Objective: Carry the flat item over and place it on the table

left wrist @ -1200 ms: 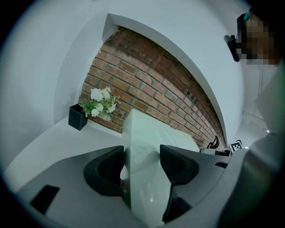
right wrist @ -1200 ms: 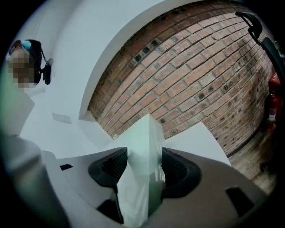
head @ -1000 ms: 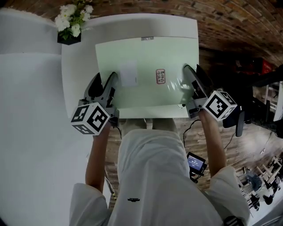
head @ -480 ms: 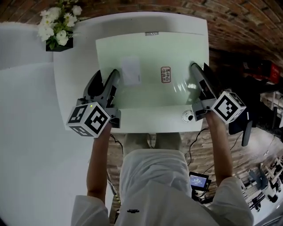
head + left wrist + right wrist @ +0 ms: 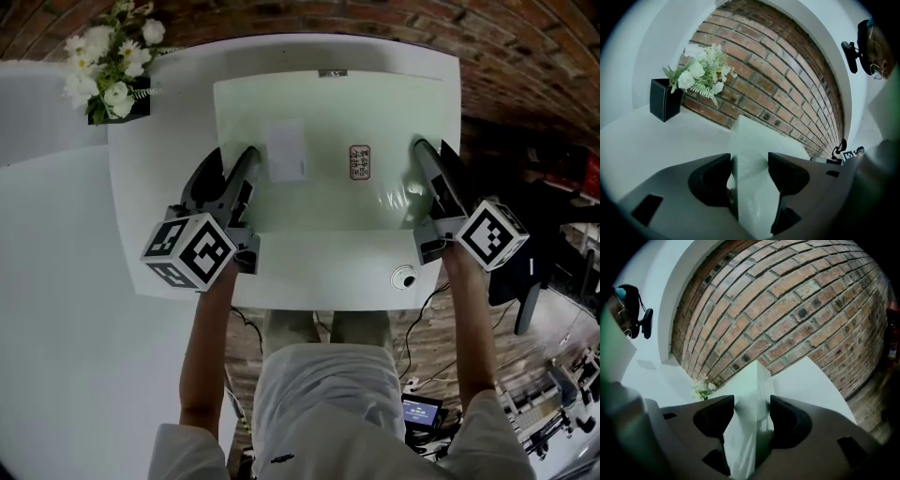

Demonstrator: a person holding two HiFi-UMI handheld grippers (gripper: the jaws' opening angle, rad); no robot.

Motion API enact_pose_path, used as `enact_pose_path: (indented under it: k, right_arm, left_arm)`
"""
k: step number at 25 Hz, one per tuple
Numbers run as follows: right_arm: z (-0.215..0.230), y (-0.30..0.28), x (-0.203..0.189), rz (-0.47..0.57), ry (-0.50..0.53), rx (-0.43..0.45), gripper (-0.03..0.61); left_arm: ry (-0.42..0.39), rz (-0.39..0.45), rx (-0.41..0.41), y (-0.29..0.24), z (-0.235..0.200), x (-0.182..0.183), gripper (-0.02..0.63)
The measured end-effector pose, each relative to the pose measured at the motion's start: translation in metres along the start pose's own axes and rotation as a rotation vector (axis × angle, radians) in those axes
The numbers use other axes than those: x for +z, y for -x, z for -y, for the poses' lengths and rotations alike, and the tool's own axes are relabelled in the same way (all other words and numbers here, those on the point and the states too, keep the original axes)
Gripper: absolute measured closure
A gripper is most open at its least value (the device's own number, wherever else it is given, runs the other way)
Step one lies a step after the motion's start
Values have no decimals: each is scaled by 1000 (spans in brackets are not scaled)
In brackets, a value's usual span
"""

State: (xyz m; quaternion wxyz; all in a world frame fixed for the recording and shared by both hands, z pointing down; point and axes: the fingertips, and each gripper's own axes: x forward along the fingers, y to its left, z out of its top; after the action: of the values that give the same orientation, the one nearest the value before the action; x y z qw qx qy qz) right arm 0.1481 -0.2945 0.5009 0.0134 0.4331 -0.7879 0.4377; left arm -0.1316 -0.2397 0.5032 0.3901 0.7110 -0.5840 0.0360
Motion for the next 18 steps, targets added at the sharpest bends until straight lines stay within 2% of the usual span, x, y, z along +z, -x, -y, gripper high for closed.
enact_pose_path:
  k: [4,18]
  right_arm:
    - [7,-14,5,-1,-4,9,314]
    - [47,-58,21,-48,37,-83,314]
  left_arm:
    - [9,-4,-1,-17,-6,3,354]
    - [33,-45,2,-81,-23,2,356]
